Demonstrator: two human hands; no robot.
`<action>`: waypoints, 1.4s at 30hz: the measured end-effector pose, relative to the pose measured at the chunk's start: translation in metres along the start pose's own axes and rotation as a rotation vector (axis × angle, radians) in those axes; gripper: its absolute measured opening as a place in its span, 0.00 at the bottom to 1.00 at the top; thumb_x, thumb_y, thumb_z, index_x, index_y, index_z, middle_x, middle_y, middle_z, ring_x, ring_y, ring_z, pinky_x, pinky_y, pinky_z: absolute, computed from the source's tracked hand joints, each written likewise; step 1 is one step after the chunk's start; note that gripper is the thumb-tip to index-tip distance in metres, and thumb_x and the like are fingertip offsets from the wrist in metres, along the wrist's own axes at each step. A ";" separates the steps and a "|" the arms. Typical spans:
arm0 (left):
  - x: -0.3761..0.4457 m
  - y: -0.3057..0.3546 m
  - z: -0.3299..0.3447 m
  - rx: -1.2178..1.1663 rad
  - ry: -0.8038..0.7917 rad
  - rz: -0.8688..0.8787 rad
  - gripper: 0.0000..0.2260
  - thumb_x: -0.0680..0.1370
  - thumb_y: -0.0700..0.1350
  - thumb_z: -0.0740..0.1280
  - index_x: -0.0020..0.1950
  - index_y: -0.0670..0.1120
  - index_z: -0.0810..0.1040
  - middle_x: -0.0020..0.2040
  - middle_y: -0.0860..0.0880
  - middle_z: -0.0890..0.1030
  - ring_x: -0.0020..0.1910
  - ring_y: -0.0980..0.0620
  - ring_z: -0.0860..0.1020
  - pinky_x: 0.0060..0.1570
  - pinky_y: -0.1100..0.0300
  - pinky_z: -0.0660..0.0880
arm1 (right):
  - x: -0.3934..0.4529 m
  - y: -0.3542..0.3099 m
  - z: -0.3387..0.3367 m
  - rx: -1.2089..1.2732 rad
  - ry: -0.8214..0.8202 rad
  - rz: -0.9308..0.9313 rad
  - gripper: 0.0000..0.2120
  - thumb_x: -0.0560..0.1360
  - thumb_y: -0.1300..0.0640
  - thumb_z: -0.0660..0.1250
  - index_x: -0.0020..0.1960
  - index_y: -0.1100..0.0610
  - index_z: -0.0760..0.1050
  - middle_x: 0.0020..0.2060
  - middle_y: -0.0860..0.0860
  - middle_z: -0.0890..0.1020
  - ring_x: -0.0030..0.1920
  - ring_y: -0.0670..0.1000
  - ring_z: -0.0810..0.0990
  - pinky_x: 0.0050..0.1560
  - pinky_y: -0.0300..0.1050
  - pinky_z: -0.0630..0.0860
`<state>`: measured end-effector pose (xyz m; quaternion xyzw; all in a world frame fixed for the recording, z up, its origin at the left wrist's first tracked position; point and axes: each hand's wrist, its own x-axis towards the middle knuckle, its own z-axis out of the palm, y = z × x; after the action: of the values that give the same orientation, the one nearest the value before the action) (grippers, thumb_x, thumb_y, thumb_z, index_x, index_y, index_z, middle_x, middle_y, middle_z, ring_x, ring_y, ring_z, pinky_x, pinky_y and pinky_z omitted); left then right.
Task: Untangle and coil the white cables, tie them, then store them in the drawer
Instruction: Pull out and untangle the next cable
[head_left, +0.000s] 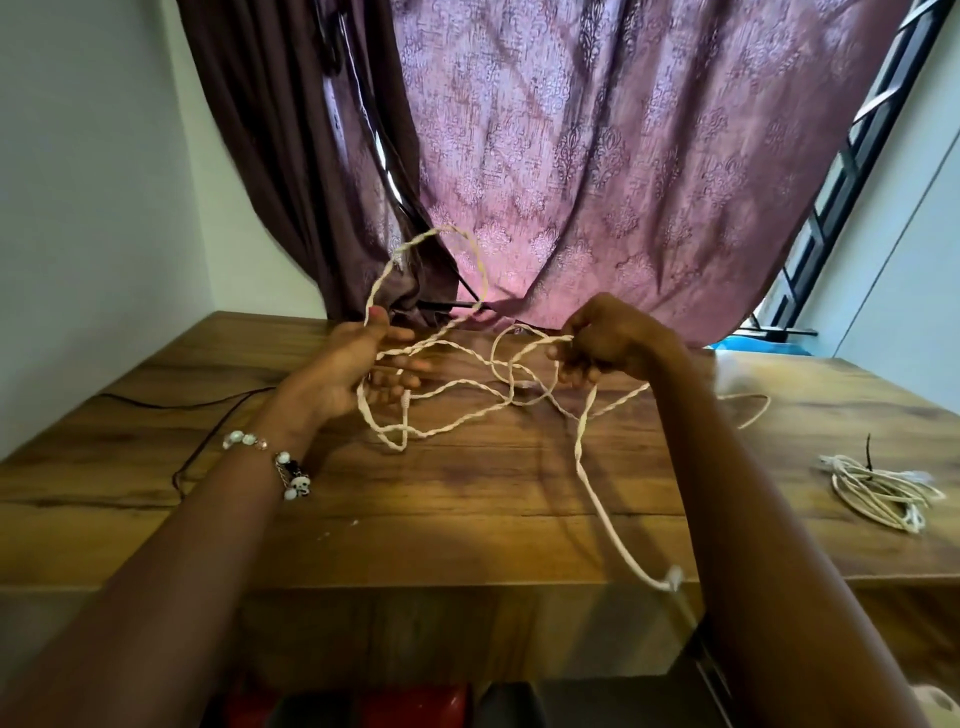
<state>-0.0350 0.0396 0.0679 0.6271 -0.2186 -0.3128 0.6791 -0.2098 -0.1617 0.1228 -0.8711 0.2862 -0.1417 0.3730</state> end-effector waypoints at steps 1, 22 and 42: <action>0.002 0.000 -0.002 -0.006 0.011 -0.001 0.23 0.81 0.61 0.49 0.54 0.46 0.75 0.36 0.44 0.85 0.25 0.51 0.80 0.25 0.64 0.75 | 0.001 0.000 0.002 -0.053 -0.040 0.008 0.07 0.74 0.73 0.64 0.51 0.71 0.77 0.35 0.59 0.84 0.34 0.59 0.83 0.27 0.43 0.77; 0.060 -0.014 -0.005 -0.412 0.253 -0.122 0.19 0.82 0.58 0.50 0.44 0.48 0.72 0.36 0.45 0.79 0.36 0.50 0.76 0.40 0.55 0.74 | 0.061 -0.012 0.150 0.105 -0.239 -0.413 0.06 0.69 0.68 0.64 0.43 0.71 0.77 0.33 0.63 0.78 0.34 0.51 0.75 0.37 0.47 0.70; 0.068 -0.042 -0.012 -0.236 0.029 0.198 0.20 0.82 0.53 0.55 0.49 0.39 0.78 0.21 0.52 0.64 0.18 0.59 0.58 0.19 0.69 0.56 | 0.077 0.030 0.133 -0.010 0.239 -0.492 0.10 0.77 0.56 0.66 0.47 0.61 0.82 0.40 0.59 0.84 0.43 0.57 0.81 0.44 0.50 0.76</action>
<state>0.0149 -0.0001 0.0180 0.5230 -0.2313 -0.2586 0.7786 -0.0986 -0.1495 0.0127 -0.8934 0.1088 -0.3284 0.2866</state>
